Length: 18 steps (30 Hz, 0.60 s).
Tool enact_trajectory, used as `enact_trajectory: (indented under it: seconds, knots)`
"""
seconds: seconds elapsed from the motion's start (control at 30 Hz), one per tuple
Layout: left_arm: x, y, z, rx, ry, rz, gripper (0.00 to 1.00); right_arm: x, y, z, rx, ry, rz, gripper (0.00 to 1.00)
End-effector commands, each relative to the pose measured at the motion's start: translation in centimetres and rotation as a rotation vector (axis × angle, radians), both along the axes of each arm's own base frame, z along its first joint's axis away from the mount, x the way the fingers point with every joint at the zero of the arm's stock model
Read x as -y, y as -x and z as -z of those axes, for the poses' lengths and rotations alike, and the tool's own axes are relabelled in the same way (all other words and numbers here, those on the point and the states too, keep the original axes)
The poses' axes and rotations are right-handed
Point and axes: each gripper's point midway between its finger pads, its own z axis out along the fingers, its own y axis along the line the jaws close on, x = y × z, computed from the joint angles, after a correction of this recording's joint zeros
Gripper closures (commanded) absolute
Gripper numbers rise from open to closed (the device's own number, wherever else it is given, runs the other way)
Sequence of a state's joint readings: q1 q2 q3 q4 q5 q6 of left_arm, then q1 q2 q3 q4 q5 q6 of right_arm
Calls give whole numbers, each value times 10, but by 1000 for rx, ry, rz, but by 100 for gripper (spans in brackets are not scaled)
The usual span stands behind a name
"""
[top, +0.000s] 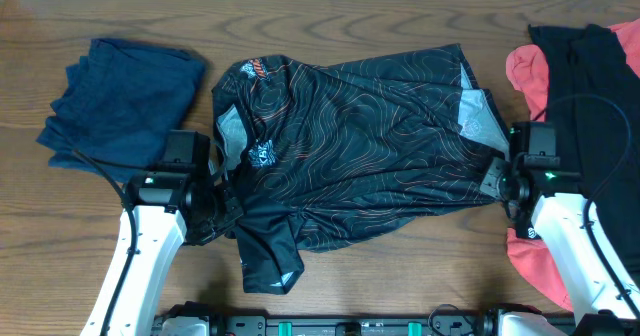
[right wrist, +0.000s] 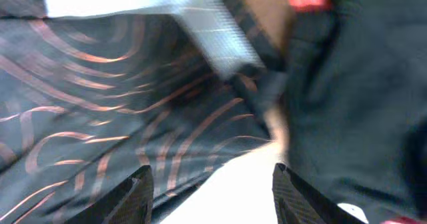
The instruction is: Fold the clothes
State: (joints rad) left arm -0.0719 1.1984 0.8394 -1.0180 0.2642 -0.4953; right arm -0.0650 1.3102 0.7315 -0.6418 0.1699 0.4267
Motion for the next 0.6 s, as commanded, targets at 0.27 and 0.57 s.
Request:
enact_trajectory:
  seconds: [0.27, 0.57]
  knots:
    - [1, 0, -2, 3, 8, 12, 94, 19, 11, 39, -115, -29, 116, 45]
    - [1, 1, -2, 3, 8, 12, 94, 13, 9, 56, -145, -76, 123, 54]
